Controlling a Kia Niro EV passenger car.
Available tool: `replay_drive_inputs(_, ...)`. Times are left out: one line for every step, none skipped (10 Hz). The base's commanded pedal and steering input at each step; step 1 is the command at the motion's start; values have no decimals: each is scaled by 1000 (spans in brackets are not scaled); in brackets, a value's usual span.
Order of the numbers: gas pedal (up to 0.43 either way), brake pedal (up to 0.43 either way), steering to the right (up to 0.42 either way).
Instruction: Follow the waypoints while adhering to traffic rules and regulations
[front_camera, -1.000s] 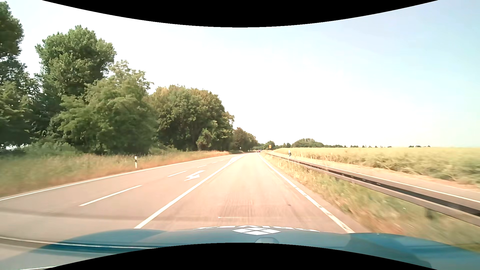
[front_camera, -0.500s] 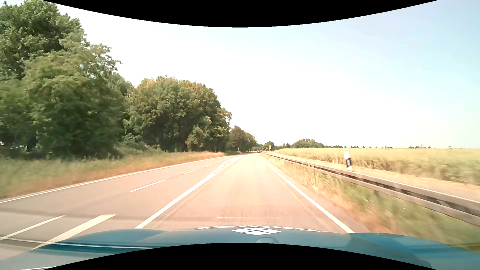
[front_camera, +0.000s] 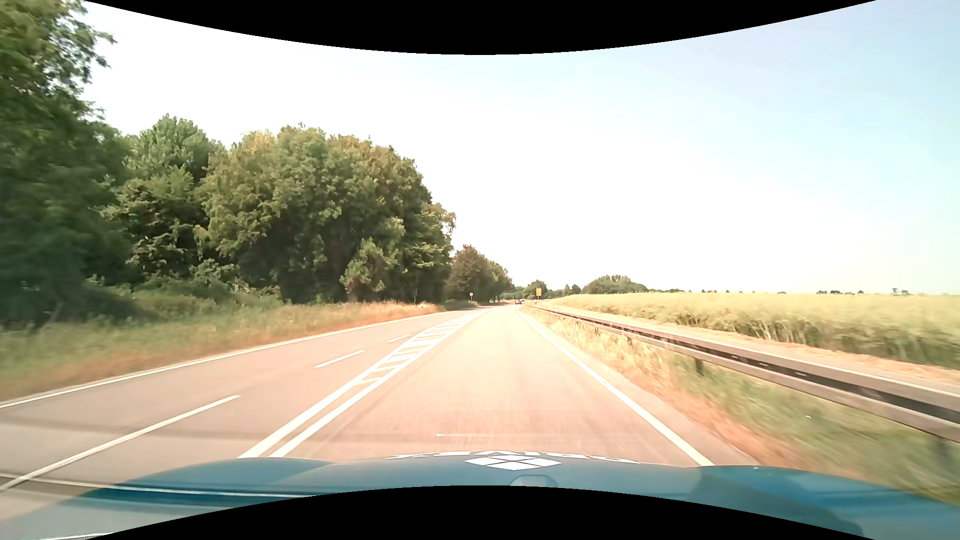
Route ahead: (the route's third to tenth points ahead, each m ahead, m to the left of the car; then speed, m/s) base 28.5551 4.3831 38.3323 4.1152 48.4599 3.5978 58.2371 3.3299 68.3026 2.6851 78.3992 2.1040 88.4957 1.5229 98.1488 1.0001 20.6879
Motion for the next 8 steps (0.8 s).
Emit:
replay_drive_inputs(177,0,2)
replay_drive_inputs(177,0,2)
replay_drive_inputs(177,0,2)
replay_drive_inputs(177,0,2)
replay_drive_inputs(177,0,2)
replay_drive_inputs(169,0,3)
replay_drive_inputs(169,0,3)
replay_drive_inputs(169,0,3)
